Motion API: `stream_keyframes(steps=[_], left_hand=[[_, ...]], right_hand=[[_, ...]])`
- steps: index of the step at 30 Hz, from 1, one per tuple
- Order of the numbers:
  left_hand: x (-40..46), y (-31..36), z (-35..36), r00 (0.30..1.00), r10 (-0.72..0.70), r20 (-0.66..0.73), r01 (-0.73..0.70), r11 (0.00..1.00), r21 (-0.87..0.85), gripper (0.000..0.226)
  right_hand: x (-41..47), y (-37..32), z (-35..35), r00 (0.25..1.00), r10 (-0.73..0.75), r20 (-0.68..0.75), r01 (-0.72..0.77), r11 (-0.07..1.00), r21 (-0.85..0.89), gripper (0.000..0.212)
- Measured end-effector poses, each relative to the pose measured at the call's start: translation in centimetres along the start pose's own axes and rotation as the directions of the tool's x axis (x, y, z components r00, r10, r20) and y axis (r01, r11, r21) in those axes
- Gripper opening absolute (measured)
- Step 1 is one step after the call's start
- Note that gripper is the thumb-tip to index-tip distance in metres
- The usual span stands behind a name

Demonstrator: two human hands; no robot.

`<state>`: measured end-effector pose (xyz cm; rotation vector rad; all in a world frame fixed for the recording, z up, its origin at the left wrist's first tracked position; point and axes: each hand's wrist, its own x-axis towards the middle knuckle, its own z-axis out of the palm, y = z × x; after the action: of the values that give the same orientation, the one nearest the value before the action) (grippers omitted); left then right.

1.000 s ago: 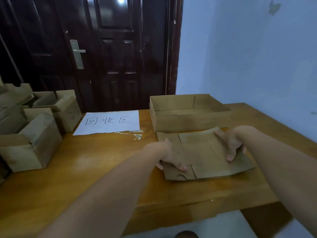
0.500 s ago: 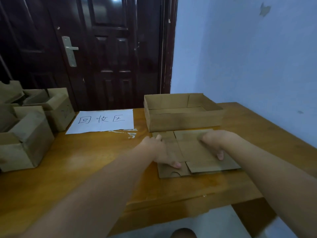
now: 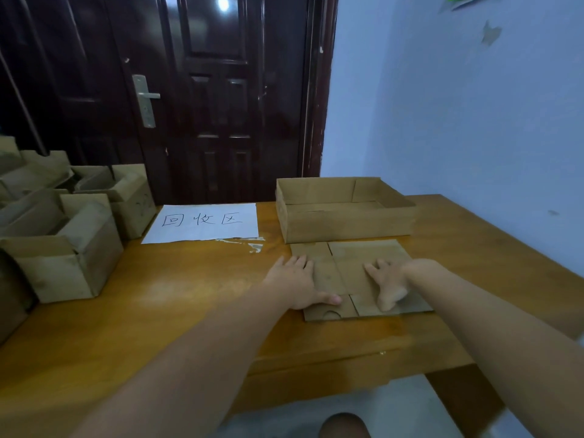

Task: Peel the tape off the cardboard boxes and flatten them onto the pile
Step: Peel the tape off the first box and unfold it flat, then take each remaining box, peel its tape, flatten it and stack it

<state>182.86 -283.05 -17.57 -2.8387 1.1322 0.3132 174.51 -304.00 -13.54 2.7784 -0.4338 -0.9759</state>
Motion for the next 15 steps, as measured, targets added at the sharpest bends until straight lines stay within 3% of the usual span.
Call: stream_keyframes(steps=[3,7,11,15], left_hand=[[-1.1,0.8,-0.3,0.992,0.073,-0.105,-0.066,0.995,0.070,0.106],[-3.7,-0.6,-2.0,0.975,0.058,-0.215,-0.065,0.998,-0.027,0.082],[-7.1,-5.7,-4.2,0.962,0.068,-0.263,-0.059,0.997,0.040,0.078],[-12.0,-11.1,-5.6,0.954,-0.005,-0.299,0.035,0.995,0.095,0.077]], right_hand=[[-0.9,0.0,-0.5,0.997,-0.008,-0.078,0.014,0.997,0.072,0.113],[-2.1,-2.0,-1.5,0.931,-0.110,-0.348,0.165,0.977,0.134,0.084],[-3.8,-6.6,-3.0,0.817,-0.192,-0.543,0.311,0.941,0.135,0.068],[-5.4,-12.6,-5.7,0.707,-0.322,-0.629,0.455,0.889,0.057,0.065]])
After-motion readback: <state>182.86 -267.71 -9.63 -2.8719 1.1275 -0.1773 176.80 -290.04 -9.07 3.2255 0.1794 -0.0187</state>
